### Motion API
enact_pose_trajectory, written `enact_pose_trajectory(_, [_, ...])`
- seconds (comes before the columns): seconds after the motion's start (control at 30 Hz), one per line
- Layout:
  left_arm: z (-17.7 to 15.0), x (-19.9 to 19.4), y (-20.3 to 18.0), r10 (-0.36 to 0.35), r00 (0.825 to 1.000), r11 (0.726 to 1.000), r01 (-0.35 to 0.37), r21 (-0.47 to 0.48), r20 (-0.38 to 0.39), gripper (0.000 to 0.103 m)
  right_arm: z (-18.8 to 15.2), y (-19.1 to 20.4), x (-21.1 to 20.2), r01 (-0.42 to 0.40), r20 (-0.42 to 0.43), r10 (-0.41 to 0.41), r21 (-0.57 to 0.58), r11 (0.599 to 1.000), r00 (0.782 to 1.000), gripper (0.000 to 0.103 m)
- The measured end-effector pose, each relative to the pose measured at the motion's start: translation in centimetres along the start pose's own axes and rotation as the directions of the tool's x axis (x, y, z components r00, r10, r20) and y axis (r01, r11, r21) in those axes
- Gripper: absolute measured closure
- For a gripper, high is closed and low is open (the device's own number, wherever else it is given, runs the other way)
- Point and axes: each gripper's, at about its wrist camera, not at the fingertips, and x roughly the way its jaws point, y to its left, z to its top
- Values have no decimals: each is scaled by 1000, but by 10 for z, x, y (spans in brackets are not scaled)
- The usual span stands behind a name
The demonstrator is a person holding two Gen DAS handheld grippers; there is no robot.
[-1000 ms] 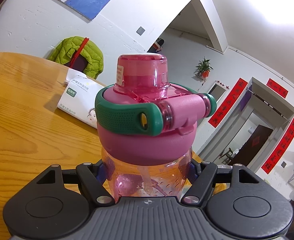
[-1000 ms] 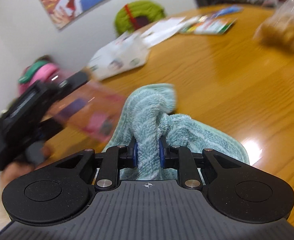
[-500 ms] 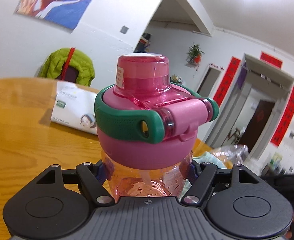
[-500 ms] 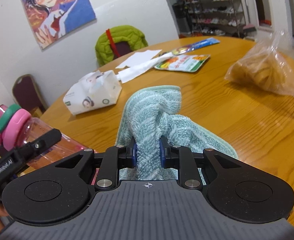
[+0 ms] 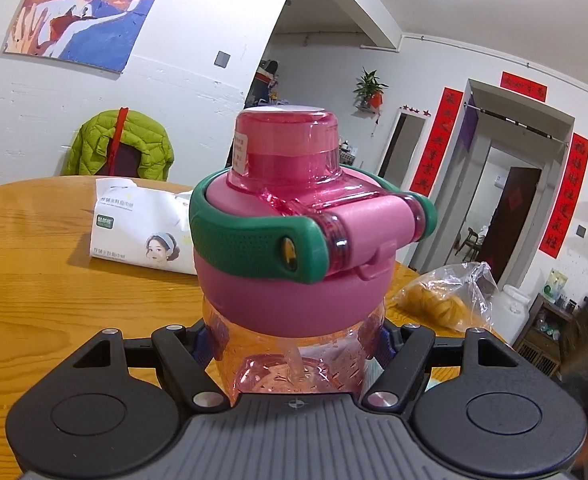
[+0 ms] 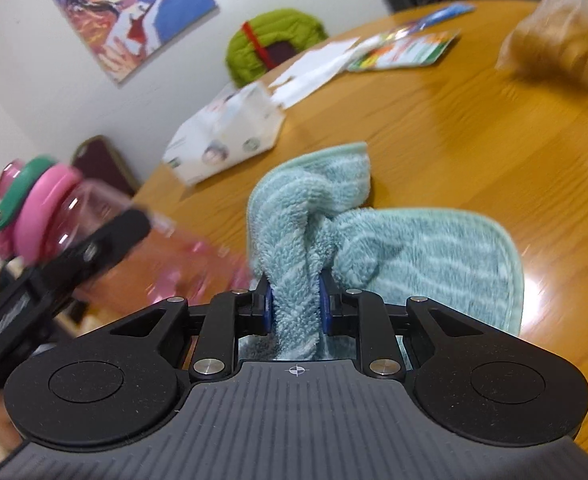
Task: Clean container
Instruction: 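Lower the towel onto the table and open the right tool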
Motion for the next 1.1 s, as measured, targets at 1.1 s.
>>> enact_pose_trajectory(1.1, [15, -6, -64, 293, 955, 914, -266, 306, -45, 32, 9, 12, 8, 492, 277, -417, -319, 810, 866, 79])
